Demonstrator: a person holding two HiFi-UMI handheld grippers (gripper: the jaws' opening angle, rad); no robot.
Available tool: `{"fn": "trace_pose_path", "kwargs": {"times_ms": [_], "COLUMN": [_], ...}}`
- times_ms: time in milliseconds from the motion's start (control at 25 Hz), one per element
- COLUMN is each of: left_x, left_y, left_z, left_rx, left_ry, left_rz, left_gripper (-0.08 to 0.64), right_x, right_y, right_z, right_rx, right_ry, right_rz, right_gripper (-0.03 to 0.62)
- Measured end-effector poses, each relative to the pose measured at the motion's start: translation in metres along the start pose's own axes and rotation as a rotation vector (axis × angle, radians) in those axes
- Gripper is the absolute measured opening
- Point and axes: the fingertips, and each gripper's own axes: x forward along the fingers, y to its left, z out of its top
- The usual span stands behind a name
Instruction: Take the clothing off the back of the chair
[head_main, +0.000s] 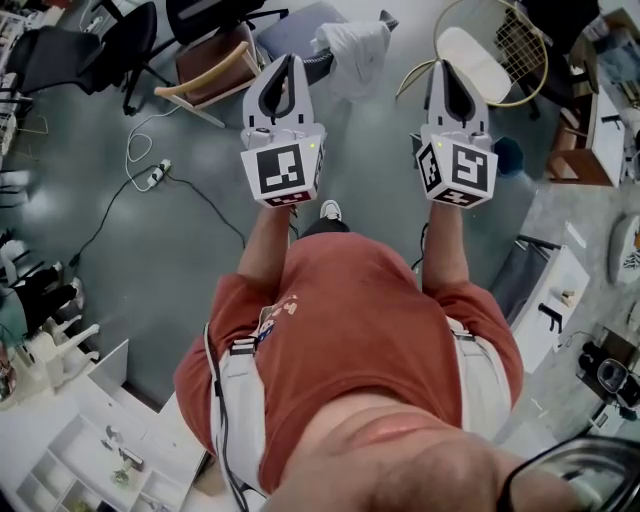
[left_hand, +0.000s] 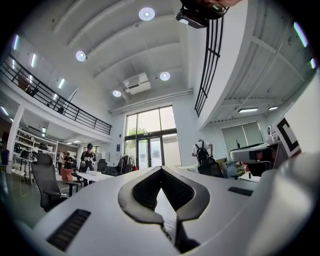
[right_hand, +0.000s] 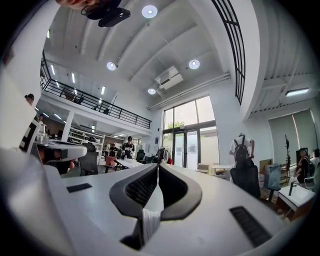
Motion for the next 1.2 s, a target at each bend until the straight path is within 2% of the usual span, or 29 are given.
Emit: {"fn": "trace_pose_path", "kwargs": {"times_ms": [160,600,960,1200], "left_x": [0.025,0.062,0.124,0.179], "left_y": [0.02,0.039,0.026,0.007], "left_z": [-0.009,-0.025,-0.043,-0.044], "left_rx": [0.013,-0.007,0.012,0.047], "left_ry": [-0.012,-0.001,0.023,0.053], "left_rz": [-0.002,0.0,0.023,0.034], "left_gripper": [0.014,0.014,0.014,0.014], "right_x": [0.03,0.075,0.127,0.18], "right_y": [0.007,0.01,-0.035,-0.064], "right_z": [-0.005,-0.012,-0.034,-0.038], "right_rx": [-0.012,-0.032,0.001,0.009], "right_ry": [0.011,0.014,0.02,0.018], "right_rz": [-0.004,0.003,0.008,0.07], "right_gripper": [0.025,0.025,0.025,0.025]}}
